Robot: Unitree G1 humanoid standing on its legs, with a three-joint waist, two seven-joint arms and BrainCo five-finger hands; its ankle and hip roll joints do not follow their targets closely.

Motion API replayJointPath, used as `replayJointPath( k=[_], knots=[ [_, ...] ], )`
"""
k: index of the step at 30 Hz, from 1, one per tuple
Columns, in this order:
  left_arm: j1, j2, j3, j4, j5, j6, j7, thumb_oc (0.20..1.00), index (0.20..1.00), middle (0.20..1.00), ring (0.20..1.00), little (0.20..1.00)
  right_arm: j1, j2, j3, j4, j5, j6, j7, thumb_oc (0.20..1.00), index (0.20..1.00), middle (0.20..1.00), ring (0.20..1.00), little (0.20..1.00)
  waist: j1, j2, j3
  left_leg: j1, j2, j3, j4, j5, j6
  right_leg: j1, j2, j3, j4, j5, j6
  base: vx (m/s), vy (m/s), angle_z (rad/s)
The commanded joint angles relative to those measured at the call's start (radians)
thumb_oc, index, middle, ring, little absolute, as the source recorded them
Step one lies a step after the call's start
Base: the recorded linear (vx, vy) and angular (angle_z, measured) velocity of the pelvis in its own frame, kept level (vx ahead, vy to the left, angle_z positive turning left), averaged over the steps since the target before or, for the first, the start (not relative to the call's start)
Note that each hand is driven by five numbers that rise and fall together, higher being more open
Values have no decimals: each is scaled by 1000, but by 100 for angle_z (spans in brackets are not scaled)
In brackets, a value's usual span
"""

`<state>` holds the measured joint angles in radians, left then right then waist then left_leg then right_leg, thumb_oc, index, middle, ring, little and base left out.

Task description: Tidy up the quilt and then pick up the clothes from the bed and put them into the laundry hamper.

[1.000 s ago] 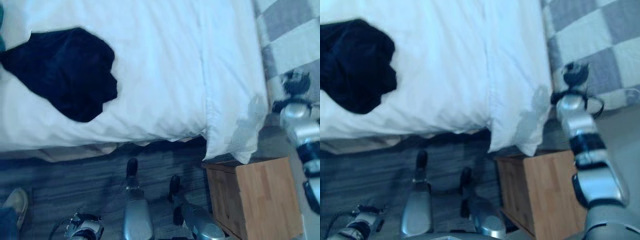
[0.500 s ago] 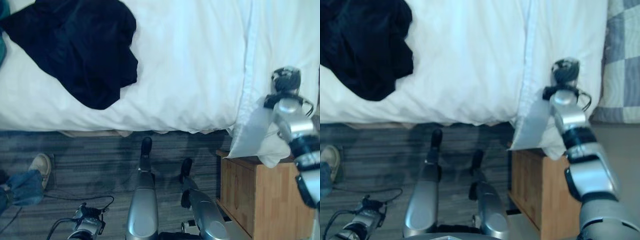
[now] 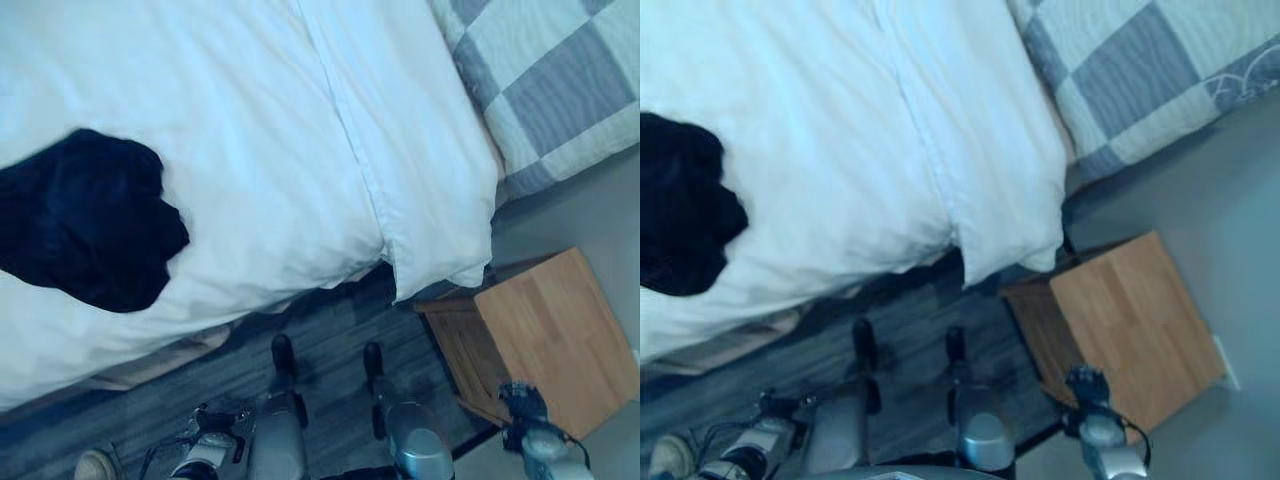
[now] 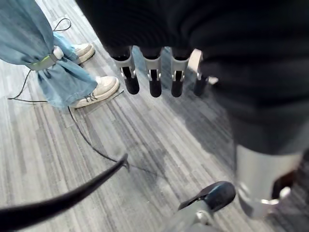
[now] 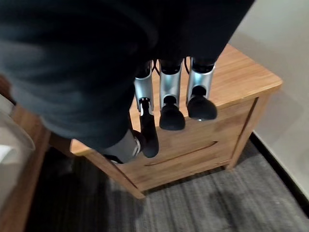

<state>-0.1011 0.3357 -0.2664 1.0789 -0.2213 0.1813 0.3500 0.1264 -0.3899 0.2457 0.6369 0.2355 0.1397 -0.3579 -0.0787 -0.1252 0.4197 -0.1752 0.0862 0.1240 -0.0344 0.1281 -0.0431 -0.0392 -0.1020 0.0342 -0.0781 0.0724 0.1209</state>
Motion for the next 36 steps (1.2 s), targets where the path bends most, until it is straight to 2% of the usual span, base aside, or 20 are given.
replayJointPath(
  k=[1, 2, 3, 7, 9, 12, 13, 16, 17, 20, 23, 25, 27, 29, 31, 32, 33, 34, 35, 36],
  knots=[
    [87, -8, 0, 55, 29, -19, 20, 1000, 1000, 1000, 1000, 1000, -88, 48, 39, 176, -22, 15, 23, 1000, 1000, 1000, 1000, 1000, 17, 24, -79, 52, 22, -35, 93, -112, -7, -44, -47, -29, 51, 37, 54, 16, 177, 16],
    [81, -17, -3, 66, 30, -33, 21, 1000, 1000, 1000, 1000, 1000, -100, 67, 45, 255, -30, 33, 20, 1000, 1000, 1000, 1000, 1000, 23, 35, -84, 65, 20, -36, 88, -111, -8, -32, -50, -36, 51, 35, 52, 49, 285, 17],
    [66, -44, -9, 98, 48, -56, 21, 1000, 1000, 1000, 1000, 1000, -118, 114, 39, 473, -25, 43, -5, 1000, 1000, 1000, 1000, 1000, 36, 64, -104, 96, 14, -41, 77, -110, -7, -7, -54, -54, 61, 20, 43, 48, 243, 30],
    [64, -88, -24, 103, 43, -60, 55, 1000, 1000, 1000, 1000, 1000, -110, 176, -18, 589, -17, 60, -6, 1000, 1000, 1000, 1000, 1000, 34, 110, -144, 151, 26, -45, 62, -110, -11, 42, -53, -98, 99, -30, 25, 116, 162, 25],
    [66, -99, -19, 107, 51, -57, 73, 1000, 1000, 1000, 1000, 1000, -107, 179, -13, 587, -19, 50, -44, 1000, 1000, 1000, 1000, 1000, 32, 116, -153, 162, 29, -50, 59, -112, -13, 51, -50, -103, 109, -42, 23, 146, 47, 6],
    [97, -108, -3, 124, 3, -64, 104, 1000, 1000, 1000, 1000, 1000, -119, 130, -31, 567, -24, 47, 42, 1000, 1000, 1000, 1000, 1000, 31, 122, -170, 171, 34, -78, 89, -131, -16, 66, -49, -109, 155, -83, 11, 152, 14, 18],
    [106, -105, 6, 126, 17, -72, 110, 1000, 1000, 1000, 1000, 1000, -123, 119, -35, 567, -51, 48, 98, 1000, 1000, 1000, 1000, 1000, 31, 119, -171, 163, 31, -84, 139, -156, -12, 67, -55, -105, 172, -94, 6, 121, 21, 10],
    [110, -107, 13, 127, 85, -104, 151, 1000, 1000, 1000, 1000, 1000, -128, 116, -17, 564, -122, 31, 130, 1000, 1000, 1000, 1000, 1000, 32, 106, -161, 117, 18, -69, 273, -203, -2, 62, -73, -108, 188, -91, -1, 26, 61, 13],
    [109, -108, 10, 126, 64, -103, 163, 1000, 1000, 1000, 1000, 1000, -130, 113, -3, 562, -135, 33, 123, 1000, 1000, 1000, 1000, 1000, 32, 104, -153, 88, 30, -58, 318, -197, -8, 62, -76, -114, 193, -88, -6, -58, 145, 18],
    [111, -105, 29, 118, -113, -58, 187, 1000, 1000, 1000, 1000, 1000, -134, 86, -22, 578, -49, 50, 107, 1000, 1000, 1000, 1000, 1000, 14, 124, -132, 56, 151, -21, 327, -77, -54, 57, -84, -138, 214, -93, -7, -53, 372, 30],
    [125, -116, 108, 152, -249, -65, 242, 1000, 1000, 1000, 1000, 1000, -136, 73, -70, 606, -41, 59, 131, 1000, 1000, 1000, 1000, 1000, 13, 135, -134, 102, 197, -84, 223, -18, -68, 37, -100, -96, 234, -95, 12, 6, 451, 48],
    [134, -125, 162, 170, -235, -82, 264, 1000, 1000, 1000, 1000, 1000, -129, 71, -91, 626, -67, 48, 129, 1000, 1000, 1000, 1000, 1000, 17, 134, -134, 126, 218, -134, 175, -7, -75, 25, -119, -54, 246, -96, 30, 30, 532, 2],
    [142, -126, 190, 188, -75, -113, 274, 1000, 1000, 1000, 1000, 1000, -122, 65, -125, 648, -75, 34, 120, 1000, 1000, 1000, 1000, 1000, 26, 134, -128, 123, 197, -212, 160, -46, -82, -1, -156, 21, 273, -91, 69, 7, 673, -9],
    [137, -123, 180, 186, 8, -128, 205, 1000, 1000, 1000, 1000, 1000, -114, 57, -156, 645, -79, 24, 81, 1000, 1000, 1000, 1000, 1000, 15, 135, -128, 115, 163, -176, 187, -113, -76, 5, -232, 23, 247, -50, 105, 25, 686, 4],
    [130, -111, 150, 187, 130, -156, 180, 1000, 1000, 1000, 1000, 1000, -101, 56, -177, 628, -66, 7, 86, 1000, 1000, 1000, 1000, 1000, 9, 141, -123, 90, 105, -181, 222, -137, -73, -18, -301, 34, 248, 41, 103, 27, 690, 30],
    [122, -76, 92, 153, 83, -145, 172, 1000, 1000, 1000, 1000, 1000, -104, 68, -174, 609, -79, 0, 106, 1000, 1000, 1000, 1000, 1000, 15, 155, -116, 82, 44, -170, 223, -161, -47, -49, -337, 29, 261, 102, 82, -30, 699, 17],
    [114, -48, 74, 132, -23, -101, 159, 1000, 1000, 1000, 1000, 1000, -110, 79, -156, 603, -108, -19, 104, 1000, 1000, 1000, 1000, 1000, 14, 170, -117, 92, 19, -171, 186, -155, -24, -79, -310, 46, 304, 115, 65, -36, 553, -18],
    [113, -43, 70, 129, -34, -90, 155, 1000, 1000, 1000, 1000, 1000, -111, 81, -150, 603, -107, -23, 102, 1000, 1000, 1000, 1000, 1000, 12, 172, -117, 95, 15, -172, 177, -154, -21, -81, -301, 48, 309, 107, 63, -10, 457, -26],
    [103, -20, 64, 127, -47, -32, 123, 1000, 1000, 1000, 1000, 1000, -120, 102, -99, 599, -71, -43, 78, 1000, 1000, 1000, 1000, 1000, -11, 177, -122, 118, -19, -194, 119, -149, 8, -107, -170, 74, 333, 34, 50, -4, 376, -13],
    [97, -18, 64, 133, -1, -15, 107, 1000, 1000, 1000, 1000, 1000, -134, 110, -72, 597, -62, -54, 77, 1000, 1000, 1000, 1000, 1000, -22, 174, -134, 125, -36, -181, 87, -144, 17, -142, -70, 55, 339, -13, 48, -10, 369, 2]
  ],
)
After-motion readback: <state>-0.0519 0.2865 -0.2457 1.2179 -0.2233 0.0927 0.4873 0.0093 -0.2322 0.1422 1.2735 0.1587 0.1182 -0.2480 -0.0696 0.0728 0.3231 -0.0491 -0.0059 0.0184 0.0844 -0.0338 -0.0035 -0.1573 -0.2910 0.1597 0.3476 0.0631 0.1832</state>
